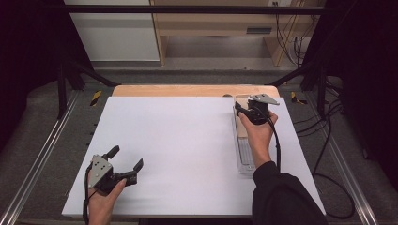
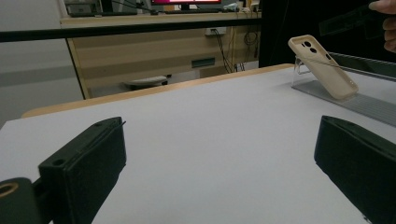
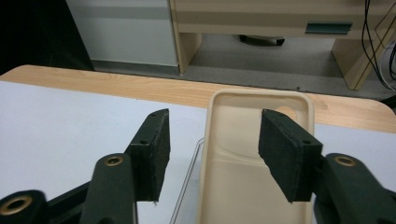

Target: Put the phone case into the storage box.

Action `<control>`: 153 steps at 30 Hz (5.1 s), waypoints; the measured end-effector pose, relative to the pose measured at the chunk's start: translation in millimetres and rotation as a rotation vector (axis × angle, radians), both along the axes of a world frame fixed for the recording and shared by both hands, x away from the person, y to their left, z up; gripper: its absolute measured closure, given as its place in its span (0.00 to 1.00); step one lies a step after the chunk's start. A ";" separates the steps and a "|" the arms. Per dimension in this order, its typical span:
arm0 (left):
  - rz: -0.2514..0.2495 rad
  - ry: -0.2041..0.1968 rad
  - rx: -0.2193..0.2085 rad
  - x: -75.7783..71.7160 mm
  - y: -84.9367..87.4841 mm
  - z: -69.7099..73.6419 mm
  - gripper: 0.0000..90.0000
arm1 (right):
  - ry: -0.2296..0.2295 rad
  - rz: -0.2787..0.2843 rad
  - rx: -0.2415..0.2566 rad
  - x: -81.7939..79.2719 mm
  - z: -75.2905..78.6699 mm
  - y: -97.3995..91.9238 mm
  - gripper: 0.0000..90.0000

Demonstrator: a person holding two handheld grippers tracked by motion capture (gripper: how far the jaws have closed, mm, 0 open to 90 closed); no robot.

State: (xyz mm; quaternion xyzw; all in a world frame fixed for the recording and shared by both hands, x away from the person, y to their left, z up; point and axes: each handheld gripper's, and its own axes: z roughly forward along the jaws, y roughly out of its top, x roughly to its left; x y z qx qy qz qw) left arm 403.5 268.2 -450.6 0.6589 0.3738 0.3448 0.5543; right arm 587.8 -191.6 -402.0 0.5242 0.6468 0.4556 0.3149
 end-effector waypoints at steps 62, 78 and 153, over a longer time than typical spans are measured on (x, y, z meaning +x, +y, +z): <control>-0.005 0.003 0.026 -1.7 0.3 -1.0 0.01 | -0.145 0.108 -0.021 -30.4 28.1 -9.2 0.07; 0.010 -0.006 0.009 -2.6 6.0 0.7 0.01 | -0.228 0.098 0.007 -43.9 39.9 -23.9 0.04; -0.004 0.006 0.015 -9.5 18.3 -4.7 0.02 | -0.313 0.072 0.042 -134.3 26.6 -112.6 0.04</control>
